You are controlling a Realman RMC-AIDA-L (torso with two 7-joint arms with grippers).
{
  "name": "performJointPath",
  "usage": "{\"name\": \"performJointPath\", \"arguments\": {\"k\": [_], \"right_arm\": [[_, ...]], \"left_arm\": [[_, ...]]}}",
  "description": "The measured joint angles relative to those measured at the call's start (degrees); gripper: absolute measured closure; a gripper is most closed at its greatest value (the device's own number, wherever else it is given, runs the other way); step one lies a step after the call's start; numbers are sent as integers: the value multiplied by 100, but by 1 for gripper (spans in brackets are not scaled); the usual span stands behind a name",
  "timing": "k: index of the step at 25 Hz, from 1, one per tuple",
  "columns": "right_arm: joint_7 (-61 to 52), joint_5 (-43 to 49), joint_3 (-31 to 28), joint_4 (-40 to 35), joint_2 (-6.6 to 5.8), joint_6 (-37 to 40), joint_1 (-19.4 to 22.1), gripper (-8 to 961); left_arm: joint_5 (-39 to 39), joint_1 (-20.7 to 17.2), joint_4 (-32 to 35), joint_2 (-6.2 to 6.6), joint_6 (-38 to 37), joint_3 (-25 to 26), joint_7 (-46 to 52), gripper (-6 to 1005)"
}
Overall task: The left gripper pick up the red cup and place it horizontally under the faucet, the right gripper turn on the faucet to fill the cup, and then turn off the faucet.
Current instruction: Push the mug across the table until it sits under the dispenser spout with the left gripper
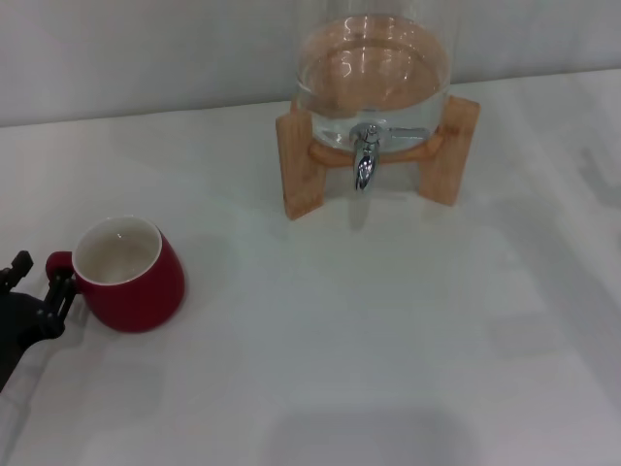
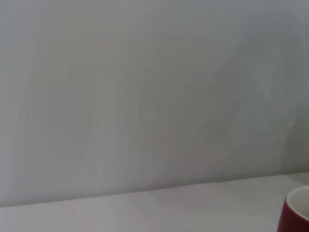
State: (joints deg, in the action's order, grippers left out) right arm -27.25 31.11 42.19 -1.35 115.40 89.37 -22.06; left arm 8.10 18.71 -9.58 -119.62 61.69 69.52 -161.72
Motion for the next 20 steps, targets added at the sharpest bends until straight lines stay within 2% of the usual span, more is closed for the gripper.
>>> {"name": "performJointPath", "arguments": {"k": [7,20], "right_arm": [[0,0,0,-6,0,0,-5,112],[0,0,0,-6,-1,1,-18,112]], "left_arm": [[-5,30,4,0,-71,-28,0,500],[-3,28,-9,0,-158,-44,0,628]]}}
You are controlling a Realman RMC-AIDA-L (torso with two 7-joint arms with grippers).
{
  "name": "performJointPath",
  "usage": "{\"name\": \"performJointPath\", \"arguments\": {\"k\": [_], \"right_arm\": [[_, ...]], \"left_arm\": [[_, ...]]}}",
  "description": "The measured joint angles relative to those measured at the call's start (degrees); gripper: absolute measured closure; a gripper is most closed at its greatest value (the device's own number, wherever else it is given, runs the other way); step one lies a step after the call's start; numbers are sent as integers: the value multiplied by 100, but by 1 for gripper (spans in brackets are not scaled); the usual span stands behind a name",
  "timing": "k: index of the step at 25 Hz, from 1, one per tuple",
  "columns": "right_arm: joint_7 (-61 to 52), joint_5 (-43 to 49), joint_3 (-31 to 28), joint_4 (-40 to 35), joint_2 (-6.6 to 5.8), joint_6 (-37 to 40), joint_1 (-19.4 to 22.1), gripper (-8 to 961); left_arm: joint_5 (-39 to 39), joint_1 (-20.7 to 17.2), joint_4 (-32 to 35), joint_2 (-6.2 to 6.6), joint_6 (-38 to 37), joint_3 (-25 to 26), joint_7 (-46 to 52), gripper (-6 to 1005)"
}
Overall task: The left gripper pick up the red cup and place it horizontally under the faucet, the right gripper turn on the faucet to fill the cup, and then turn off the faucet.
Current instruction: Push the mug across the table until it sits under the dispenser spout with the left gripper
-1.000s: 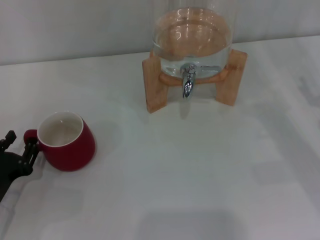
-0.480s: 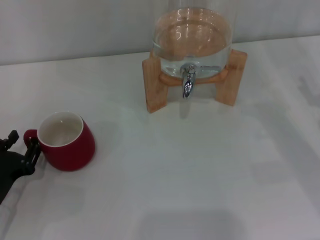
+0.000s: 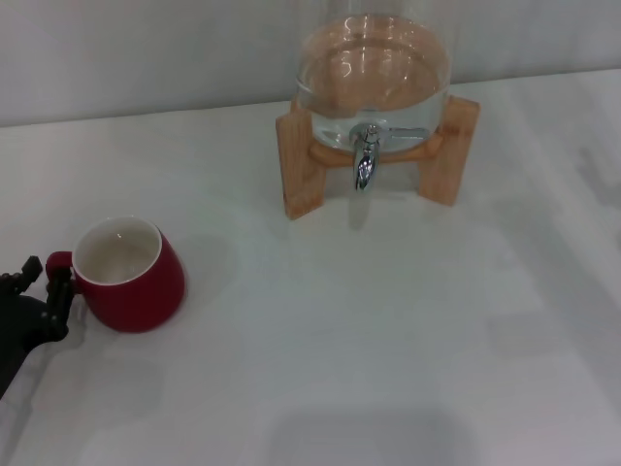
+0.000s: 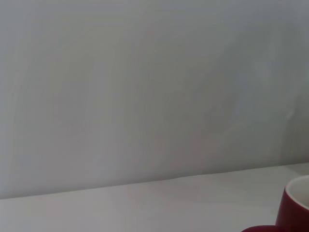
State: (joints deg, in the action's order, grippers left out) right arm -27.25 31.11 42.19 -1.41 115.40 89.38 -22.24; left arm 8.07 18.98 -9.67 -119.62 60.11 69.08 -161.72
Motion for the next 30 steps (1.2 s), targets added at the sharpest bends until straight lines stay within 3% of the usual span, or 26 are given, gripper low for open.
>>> {"name": "performJointPath", "arguments": {"k": [17,30], "right_arm": [[9,-1,0,-2,0,0,0,111],[12,0,11,-9,0,1,-13,111]], "left_arm": [[-156,53,3,0,-1,-9,-1,874],[-416,374,-18,4,-163,-8,0,875]]}}
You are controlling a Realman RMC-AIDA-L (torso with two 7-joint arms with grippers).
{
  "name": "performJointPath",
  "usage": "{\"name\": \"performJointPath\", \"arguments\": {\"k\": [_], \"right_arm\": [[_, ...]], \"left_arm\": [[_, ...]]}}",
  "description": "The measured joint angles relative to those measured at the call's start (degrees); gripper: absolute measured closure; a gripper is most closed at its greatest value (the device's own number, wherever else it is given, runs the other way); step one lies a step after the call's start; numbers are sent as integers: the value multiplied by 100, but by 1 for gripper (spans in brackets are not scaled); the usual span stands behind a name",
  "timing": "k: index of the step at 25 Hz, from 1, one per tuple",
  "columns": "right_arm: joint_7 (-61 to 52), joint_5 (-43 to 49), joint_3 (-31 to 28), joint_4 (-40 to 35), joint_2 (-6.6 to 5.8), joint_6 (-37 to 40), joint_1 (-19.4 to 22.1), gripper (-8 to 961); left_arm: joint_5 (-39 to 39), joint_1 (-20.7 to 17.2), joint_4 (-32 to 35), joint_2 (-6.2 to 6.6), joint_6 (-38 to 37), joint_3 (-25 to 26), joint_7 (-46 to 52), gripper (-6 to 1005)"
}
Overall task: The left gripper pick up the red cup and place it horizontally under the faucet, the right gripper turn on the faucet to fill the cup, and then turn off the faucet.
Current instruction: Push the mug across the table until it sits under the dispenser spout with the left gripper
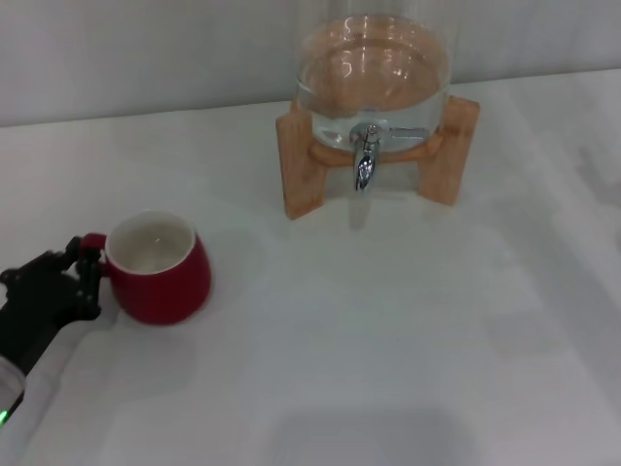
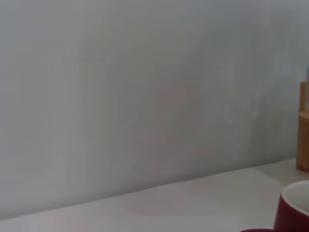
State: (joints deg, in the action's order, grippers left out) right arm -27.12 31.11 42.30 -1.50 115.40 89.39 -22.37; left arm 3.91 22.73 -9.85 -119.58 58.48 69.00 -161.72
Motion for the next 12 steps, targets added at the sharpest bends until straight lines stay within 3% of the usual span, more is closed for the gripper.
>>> {"name": "performJointPath", "arguments": {"k": [12], "right_arm": [[-8,0,80,0,0,6,-5,112]], "left_arm": [[-264,634,-1,22,-513,0,1,876]]}}
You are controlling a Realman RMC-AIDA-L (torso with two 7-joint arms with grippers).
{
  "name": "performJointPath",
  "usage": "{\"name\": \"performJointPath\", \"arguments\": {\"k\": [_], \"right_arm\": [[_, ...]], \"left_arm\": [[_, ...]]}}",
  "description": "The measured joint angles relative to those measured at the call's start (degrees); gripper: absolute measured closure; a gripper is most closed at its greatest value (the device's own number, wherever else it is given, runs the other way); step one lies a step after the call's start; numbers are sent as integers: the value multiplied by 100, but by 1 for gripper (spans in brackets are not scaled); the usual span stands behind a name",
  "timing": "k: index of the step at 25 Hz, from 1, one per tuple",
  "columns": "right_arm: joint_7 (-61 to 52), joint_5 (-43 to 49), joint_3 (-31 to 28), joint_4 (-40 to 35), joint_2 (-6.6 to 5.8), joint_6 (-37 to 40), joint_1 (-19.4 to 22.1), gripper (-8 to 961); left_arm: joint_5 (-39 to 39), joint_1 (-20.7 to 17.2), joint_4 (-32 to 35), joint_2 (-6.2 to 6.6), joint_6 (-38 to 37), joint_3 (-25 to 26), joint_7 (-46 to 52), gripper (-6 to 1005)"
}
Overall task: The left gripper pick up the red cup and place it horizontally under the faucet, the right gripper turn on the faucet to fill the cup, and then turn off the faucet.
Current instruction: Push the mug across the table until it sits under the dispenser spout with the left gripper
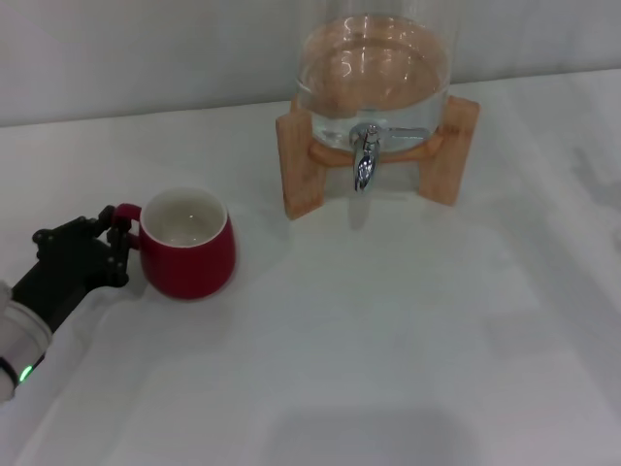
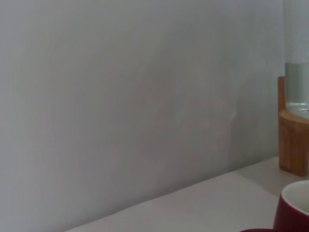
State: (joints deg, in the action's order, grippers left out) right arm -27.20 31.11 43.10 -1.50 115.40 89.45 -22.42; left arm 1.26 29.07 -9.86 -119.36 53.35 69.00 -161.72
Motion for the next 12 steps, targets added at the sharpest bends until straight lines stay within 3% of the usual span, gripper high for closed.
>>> {"name": "performJointPath", "arguments": {"k": [12], "right_arm": [[-5,0,38,0,-3,-8,0,111]], "left_arm": [[-221,32,-267,-52,-145,-149,38,875]]}}
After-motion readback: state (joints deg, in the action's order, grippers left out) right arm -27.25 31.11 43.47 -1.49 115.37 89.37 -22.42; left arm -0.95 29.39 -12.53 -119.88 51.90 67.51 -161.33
